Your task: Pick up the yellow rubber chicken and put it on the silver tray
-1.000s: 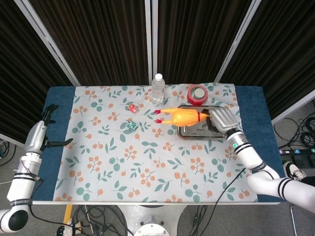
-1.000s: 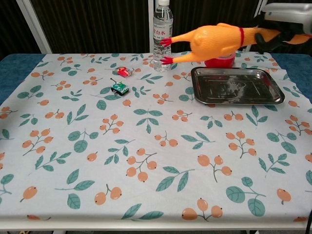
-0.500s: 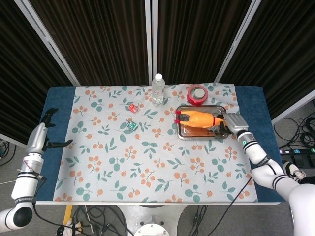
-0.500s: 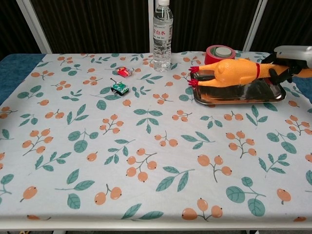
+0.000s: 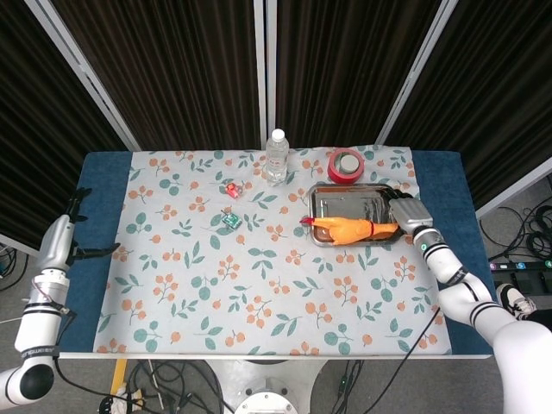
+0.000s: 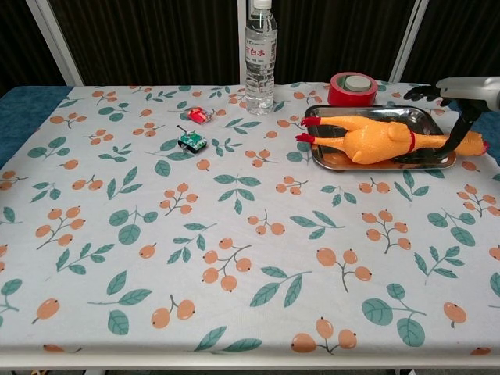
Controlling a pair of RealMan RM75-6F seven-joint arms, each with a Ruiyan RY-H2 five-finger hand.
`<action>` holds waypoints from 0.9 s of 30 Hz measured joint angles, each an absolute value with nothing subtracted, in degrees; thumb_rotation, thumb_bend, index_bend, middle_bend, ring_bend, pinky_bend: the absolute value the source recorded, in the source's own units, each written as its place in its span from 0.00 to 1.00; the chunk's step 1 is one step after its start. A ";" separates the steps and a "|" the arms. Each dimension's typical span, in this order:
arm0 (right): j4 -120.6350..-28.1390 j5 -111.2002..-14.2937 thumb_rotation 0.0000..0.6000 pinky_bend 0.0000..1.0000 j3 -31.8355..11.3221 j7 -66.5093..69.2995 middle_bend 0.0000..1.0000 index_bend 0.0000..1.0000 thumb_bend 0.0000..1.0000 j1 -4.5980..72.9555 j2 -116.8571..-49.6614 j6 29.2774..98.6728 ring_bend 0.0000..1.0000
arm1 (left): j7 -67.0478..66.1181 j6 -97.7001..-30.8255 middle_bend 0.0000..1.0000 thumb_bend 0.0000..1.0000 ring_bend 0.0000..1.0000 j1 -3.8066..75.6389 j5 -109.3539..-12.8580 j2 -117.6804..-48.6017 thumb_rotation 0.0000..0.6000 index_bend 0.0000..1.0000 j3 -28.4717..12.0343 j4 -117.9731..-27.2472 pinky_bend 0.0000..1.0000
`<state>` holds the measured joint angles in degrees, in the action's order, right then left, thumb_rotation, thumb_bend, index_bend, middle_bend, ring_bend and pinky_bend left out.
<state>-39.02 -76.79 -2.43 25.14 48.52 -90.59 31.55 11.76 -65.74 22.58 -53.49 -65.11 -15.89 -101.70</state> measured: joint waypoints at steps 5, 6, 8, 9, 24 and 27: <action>-44.38 -75.06 1.00 0.08 -4.45 19.37 0.04 0.00 0.03 45.81 -87.04 39.57 0.00 | 9.72 -66.05 0.10 0.00 0.08 22.38 -53.81 -64.64 1.00 0.13 -15.50 -101.20 0.25; -47.06 -74.65 1.00 0.10 -4.88 18.14 0.06 0.00 0.07 44.90 -85.63 41.46 0.00 | 9.05 -66.09 0.10 0.00 0.08 22.34 -53.85 -64.50 1.00 0.13 -15.31 -101.09 0.25; -52.00 -74.15 1.00 0.13 -5.37 16.21 0.11 0.00 0.17 43.24 -83.16 44.10 0.01 | 7.23 -66.28 0.10 0.00 0.08 22.19 -53.91 -64.19 1.00 0.14 -14.71 -100.86 0.25; -55.82 -73.91 1.00 0.16 -5.59 14.92 0.14 0.00 0.21 41.94 -81.34 46.24 0.04 | 6.37 -66.45 0.10 0.00 0.08 22.08 -54.00 -64.09 1.00 0.14 -14.38 -100.74 0.25; -93.19 -77.73 1.00 0.19 -1.37 2.28 0.14 0.00 0.23 15.44 -64.17 82.93 0.07 | -8.34 -82.38 0.11 0.00 0.08 14.29 -64.26 -67.76 1.00 0.16 -5.95 -97.65 0.23; -95.41 -78.93 1.00 0.19 0.18 1.29 0.15 0.00 0.23 11.48 -64.32 86.47 0.07 | -11.11 -85.88 0.11 0.00 0.08 11.59 -65.80 -68.69 1.00 0.16 -4.22 -98.73 0.23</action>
<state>-95.41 -78.93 0.18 1.29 11.48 -64.32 86.47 -11.11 -85.88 11.59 -65.80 -68.69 -4.22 -98.73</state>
